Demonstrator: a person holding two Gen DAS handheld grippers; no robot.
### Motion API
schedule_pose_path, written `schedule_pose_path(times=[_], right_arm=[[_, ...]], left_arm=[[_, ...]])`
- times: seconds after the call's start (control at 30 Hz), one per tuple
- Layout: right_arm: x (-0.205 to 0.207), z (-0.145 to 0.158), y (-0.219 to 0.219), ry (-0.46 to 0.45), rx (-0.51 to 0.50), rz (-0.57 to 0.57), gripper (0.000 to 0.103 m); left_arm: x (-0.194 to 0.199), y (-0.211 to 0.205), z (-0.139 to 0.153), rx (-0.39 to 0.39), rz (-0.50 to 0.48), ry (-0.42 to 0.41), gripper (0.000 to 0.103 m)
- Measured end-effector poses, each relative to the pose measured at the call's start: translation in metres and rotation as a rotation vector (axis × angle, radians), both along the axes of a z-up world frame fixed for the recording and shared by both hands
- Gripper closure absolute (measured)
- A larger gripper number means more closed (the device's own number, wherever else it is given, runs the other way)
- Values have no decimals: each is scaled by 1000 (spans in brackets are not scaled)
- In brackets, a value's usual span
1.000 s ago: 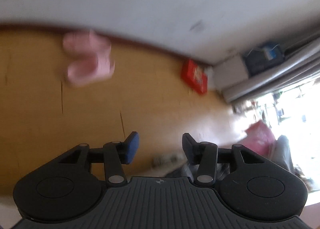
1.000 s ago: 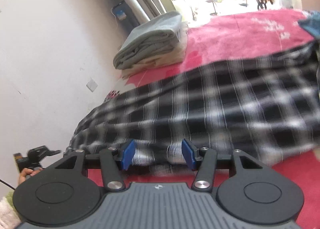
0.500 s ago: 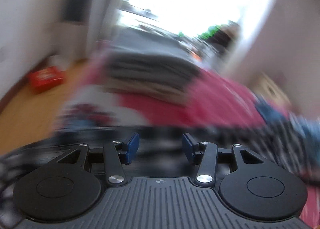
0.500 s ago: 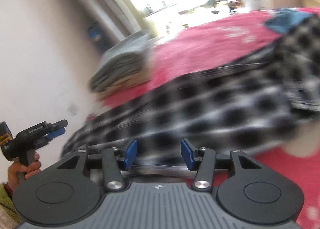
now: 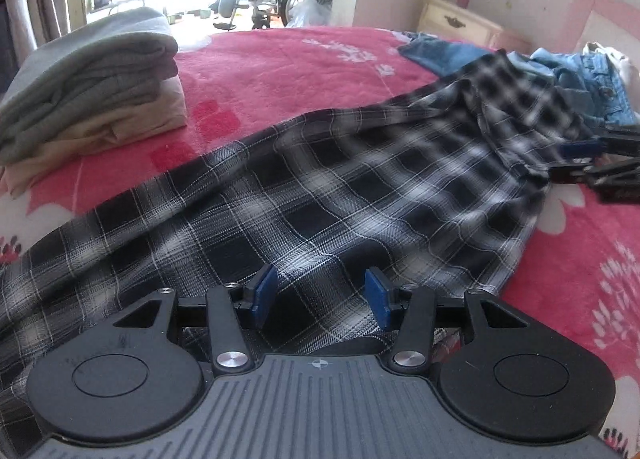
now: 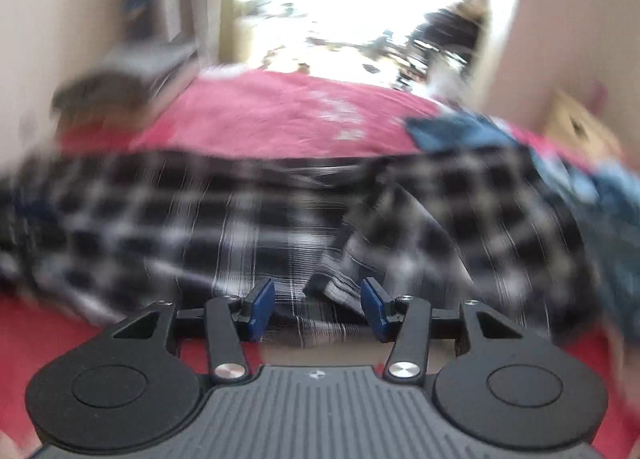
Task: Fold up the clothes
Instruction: 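Grasp the plaid fabric edge with the right gripper near the blue jeans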
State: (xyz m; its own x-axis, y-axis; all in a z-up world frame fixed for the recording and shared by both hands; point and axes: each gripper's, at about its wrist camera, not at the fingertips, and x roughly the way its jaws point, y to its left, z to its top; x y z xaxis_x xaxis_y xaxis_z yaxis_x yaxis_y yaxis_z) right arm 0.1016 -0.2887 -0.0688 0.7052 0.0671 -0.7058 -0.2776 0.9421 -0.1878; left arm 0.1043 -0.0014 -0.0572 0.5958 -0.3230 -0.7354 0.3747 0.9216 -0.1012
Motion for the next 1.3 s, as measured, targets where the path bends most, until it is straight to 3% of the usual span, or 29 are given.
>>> schedule_pose_path(times=[0.17, 0.23, 0.47, 0.67, 0.93, 1.3], right_arm=[[22, -39, 18, 19, -170, 97, 65], [28, -45, 13, 17, -184, 87, 96], [59, -17, -24, -121, -207, -26, 99], [115, 10, -71, -187, -255, -131, 99], [178, 20, -134, -187, -234, -268, 99], [229, -2, -156, -115, -225, -269, 99]], left_arm=[[7, -4, -5, 22, 8, 0, 55], [10, -4, -6, 23, 12, -2, 55], [24, -7, -9, 25, 29, -6, 55], [60, -14, -11, 37, 78, -5, 55], [101, -28, -17, 73, 115, -4, 55], [127, -42, -17, 79, 144, 2, 52]])
